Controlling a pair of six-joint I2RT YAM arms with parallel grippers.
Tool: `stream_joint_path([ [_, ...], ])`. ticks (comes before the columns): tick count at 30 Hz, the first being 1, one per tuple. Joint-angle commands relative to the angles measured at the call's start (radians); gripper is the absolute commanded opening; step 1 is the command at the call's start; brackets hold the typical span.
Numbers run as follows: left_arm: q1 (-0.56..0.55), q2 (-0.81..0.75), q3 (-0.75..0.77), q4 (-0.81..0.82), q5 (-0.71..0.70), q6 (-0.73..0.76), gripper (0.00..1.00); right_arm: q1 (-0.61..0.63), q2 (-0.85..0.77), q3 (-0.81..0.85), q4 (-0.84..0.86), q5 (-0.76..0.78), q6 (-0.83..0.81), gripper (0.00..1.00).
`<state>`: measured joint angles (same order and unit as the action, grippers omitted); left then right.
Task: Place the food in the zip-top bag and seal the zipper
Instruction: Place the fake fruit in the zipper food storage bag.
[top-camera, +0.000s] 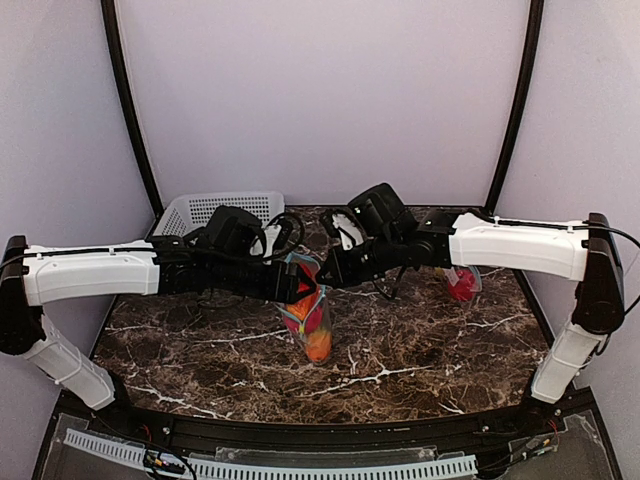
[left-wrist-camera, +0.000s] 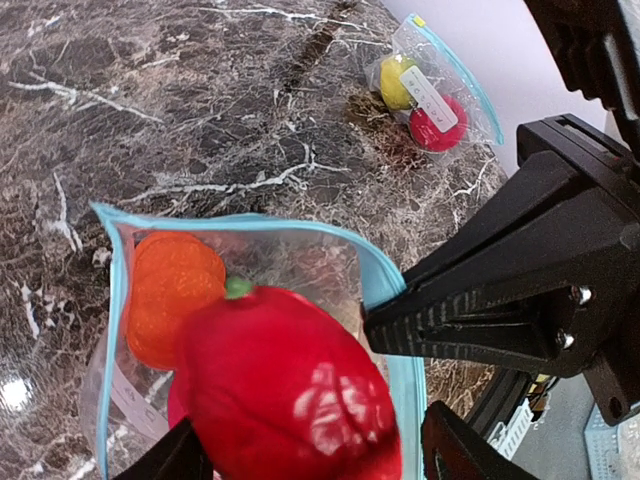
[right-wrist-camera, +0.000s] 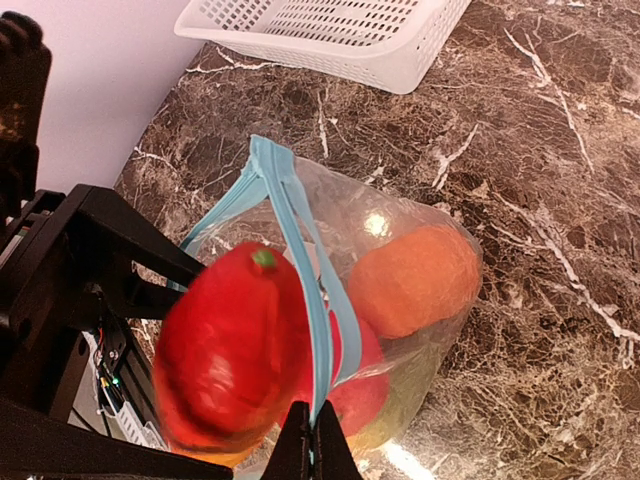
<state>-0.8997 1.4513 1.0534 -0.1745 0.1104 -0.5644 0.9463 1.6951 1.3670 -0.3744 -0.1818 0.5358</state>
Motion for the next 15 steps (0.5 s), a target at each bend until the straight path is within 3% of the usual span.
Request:
stream_joint_path([
  [1, -0.002, -0.017, 0.019, -0.032, -0.015, 0.001, 0.76, 0.011, -0.037, 0.018, 0.002, 0.016, -0.002, 0.00],
  [10, -0.002, -0.119, 0.052, -0.092, -0.038, 0.025, 0.85, 0.011, -0.040, 0.018, 0.002, 0.015, -0.003, 0.00],
  [15, 0.001, -0.220, 0.060, -0.160, -0.136, 0.027, 0.86, 0.011, -0.041, 0.022, 0.002, 0.014, -0.003, 0.00],
])
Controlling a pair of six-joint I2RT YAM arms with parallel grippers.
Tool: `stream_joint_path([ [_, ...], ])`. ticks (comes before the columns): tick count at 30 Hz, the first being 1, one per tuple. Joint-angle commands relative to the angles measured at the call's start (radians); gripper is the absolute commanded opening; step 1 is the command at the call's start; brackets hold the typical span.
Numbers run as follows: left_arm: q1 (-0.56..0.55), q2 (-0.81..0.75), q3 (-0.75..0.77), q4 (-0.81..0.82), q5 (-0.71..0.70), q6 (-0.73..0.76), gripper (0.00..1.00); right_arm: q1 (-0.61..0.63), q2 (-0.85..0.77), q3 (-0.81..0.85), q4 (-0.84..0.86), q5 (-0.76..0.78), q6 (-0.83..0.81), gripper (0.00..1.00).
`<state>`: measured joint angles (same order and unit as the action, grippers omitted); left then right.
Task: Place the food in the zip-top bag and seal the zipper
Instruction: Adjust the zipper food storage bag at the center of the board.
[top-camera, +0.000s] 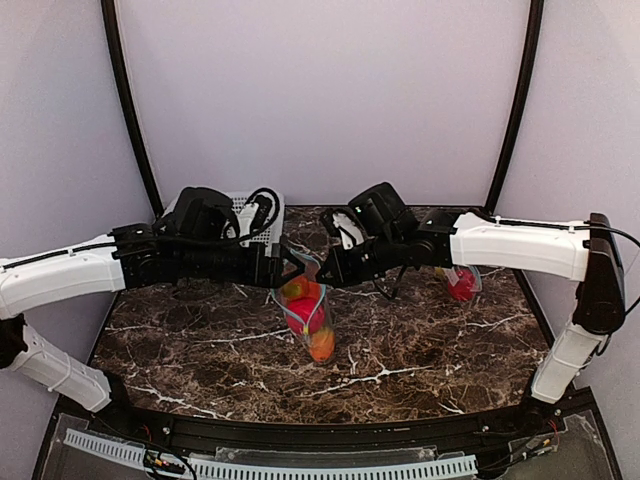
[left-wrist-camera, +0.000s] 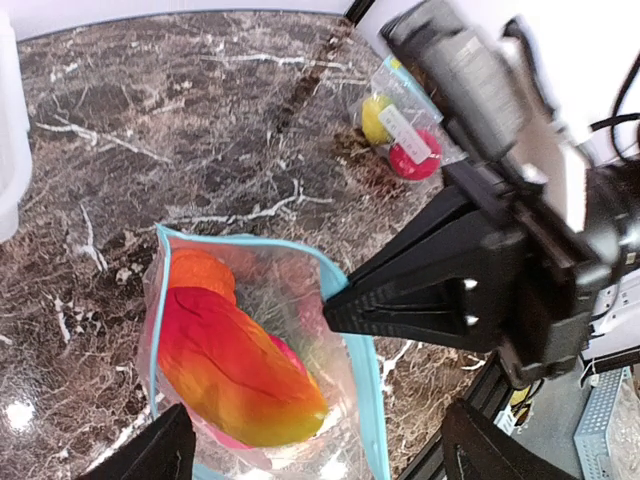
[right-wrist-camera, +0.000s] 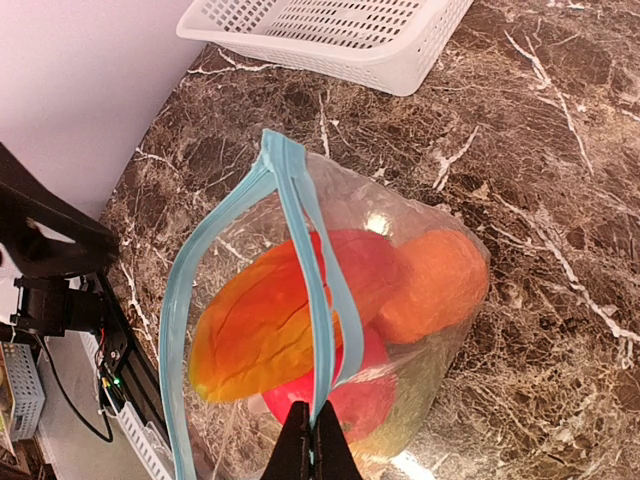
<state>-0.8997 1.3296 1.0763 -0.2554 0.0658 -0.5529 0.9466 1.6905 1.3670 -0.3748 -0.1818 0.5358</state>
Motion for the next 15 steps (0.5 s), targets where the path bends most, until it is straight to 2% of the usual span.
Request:
stream_joint_path([
  [1, 0.003, -0.119, 0.035, -0.108, -0.109, 0.014, 0.86, 0.011, -0.035, 0.024, 0.002, 0.014, -0.003, 0.00],
  [4, 0.020, -0.143, 0.013, -0.149, -0.139, -0.004, 0.87, 0.011, -0.033, 0.027, 0.002, 0.010, -0.002, 0.00],
  [8, 0.057, -0.170, -0.085, -0.094, -0.076, -0.065, 0.85, 0.010, -0.029, 0.027, 0.002, 0.006, -0.002, 0.00],
  [12, 0.068, -0.161, -0.208, 0.046, 0.021, -0.149, 0.71, 0.010, -0.025, 0.028, 0.003, 0.004, 0.001, 0.00],
  [15, 0.070, -0.136, -0.237, 0.118, 0.049, -0.176, 0.63, 0.011, -0.024, 0.029, 0.004, 0.002, 0.002, 0.00],
])
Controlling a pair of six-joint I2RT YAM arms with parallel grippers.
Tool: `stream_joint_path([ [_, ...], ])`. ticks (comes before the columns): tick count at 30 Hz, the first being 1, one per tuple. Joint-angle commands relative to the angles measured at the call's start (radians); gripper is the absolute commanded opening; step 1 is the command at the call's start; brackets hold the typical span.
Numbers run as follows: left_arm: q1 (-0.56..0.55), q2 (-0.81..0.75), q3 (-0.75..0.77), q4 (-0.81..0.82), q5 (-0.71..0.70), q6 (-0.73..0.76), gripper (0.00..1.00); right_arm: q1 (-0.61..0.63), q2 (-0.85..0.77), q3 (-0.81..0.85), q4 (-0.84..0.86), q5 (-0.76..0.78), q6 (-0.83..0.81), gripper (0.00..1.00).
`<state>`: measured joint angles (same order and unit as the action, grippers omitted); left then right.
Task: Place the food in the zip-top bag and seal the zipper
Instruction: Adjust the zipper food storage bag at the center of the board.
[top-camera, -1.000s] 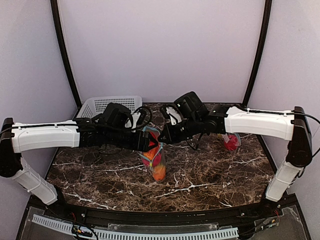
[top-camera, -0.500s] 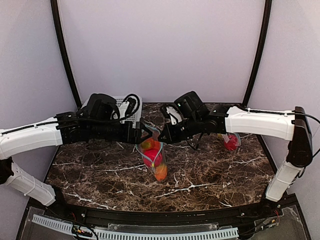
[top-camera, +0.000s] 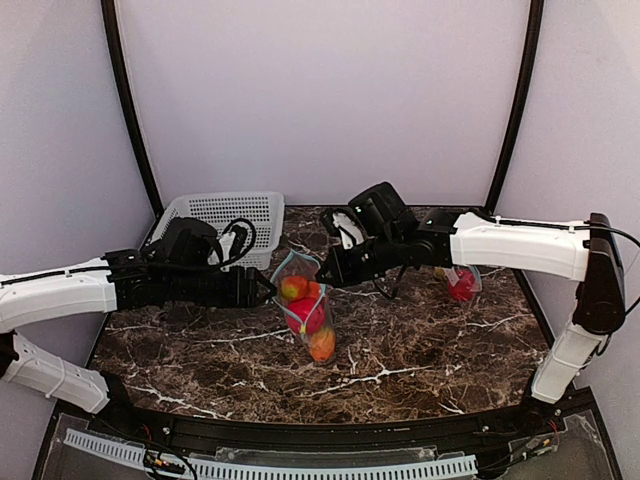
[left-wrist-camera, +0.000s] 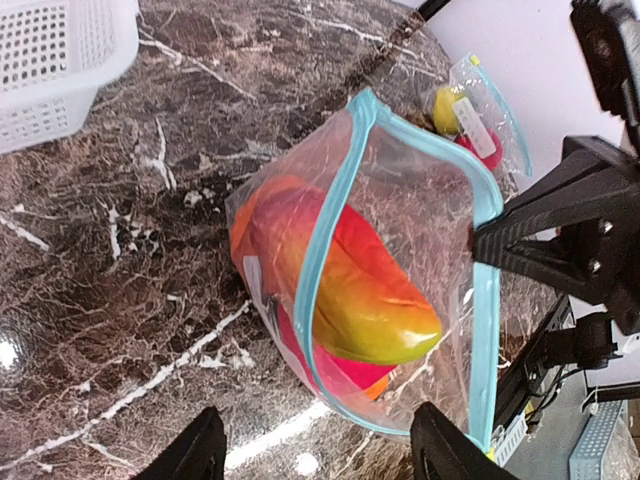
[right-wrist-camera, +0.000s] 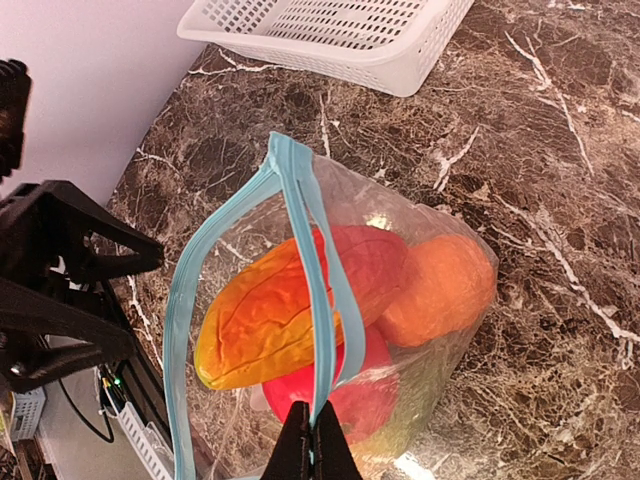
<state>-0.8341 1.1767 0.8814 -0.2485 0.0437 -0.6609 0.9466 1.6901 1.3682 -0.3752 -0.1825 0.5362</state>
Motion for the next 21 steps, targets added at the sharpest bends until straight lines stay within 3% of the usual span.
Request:
stream_joint_path([
  [1, 0.004, 0.031, -0.048, 0.120, 0.081, -0.074, 0.61, 0.011, -0.023, 0.028, 0.003, 0.001, 0.001, 0.00],
  [8, 0.006, 0.082, -0.054, 0.168, 0.096, -0.080, 0.47, 0.012, -0.021, 0.026, 0.005, -0.001, 0.000, 0.00],
  [14, 0.015, 0.124, -0.038, 0.240, 0.142, -0.090, 0.03, 0.012, -0.026, 0.045, -0.009, 0.002, -0.009, 0.00],
  [21, 0.016, 0.170, 0.103, 0.303, 0.246, -0.087, 0.01, 0.012, -0.040, 0.133, -0.097, 0.077, -0.054, 0.00],
])
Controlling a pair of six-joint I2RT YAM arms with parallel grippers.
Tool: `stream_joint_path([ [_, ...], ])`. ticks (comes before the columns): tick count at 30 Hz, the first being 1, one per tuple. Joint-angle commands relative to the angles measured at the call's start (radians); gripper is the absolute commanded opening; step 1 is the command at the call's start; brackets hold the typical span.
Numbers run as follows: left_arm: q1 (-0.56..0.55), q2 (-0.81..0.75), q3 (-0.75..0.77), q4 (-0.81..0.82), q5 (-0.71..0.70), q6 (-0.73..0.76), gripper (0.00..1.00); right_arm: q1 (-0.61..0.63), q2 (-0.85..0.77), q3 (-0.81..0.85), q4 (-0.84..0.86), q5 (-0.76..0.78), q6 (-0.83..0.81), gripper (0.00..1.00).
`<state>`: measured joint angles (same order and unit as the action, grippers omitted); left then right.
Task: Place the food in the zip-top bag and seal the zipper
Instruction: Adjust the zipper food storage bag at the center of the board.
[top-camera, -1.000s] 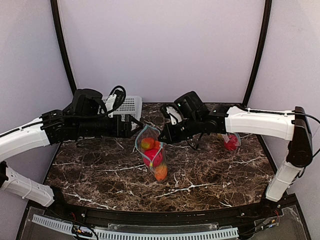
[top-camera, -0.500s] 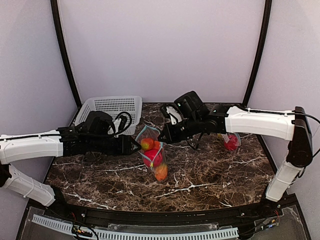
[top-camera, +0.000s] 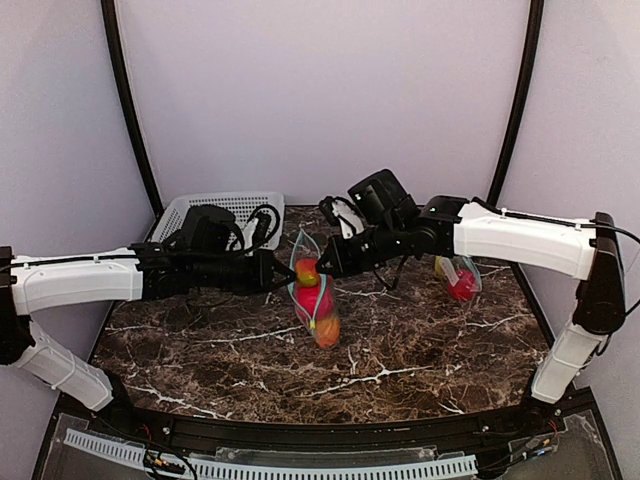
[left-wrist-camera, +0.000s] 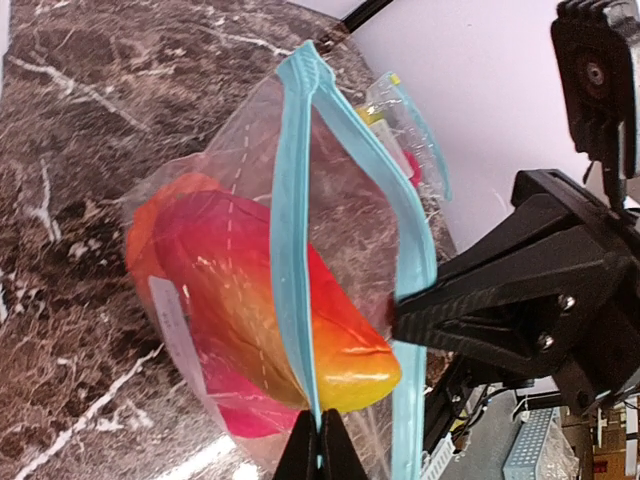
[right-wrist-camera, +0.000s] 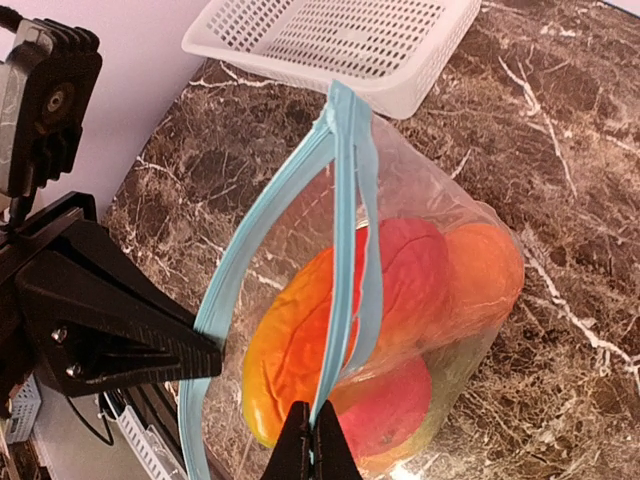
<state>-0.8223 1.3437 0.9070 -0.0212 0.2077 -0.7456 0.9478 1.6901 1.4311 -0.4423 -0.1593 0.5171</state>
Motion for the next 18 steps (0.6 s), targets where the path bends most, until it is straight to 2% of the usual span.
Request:
stream_joint_path([
  [1, 0.004, 0.003, 0.086, 0.084, 0.104, -0.014, 0.01, 0.010, -0.046, 0.075, -0.036, 0.062, -0.037, 0.00],
  [13, 0.010, -0.001, -0.038, 0.186, 0.017, -0.069, 0.01, -0.002, 0.004, 0.074, -0.046, 0.066, -0.010, 0.01],
  [18, 0.036, -0.023, -0.122, 0.277, -0.055, -0.123, 0.01, -0.002, -0.018, 0.058, -0.035, 0.052, -0.020, 0.42],
])
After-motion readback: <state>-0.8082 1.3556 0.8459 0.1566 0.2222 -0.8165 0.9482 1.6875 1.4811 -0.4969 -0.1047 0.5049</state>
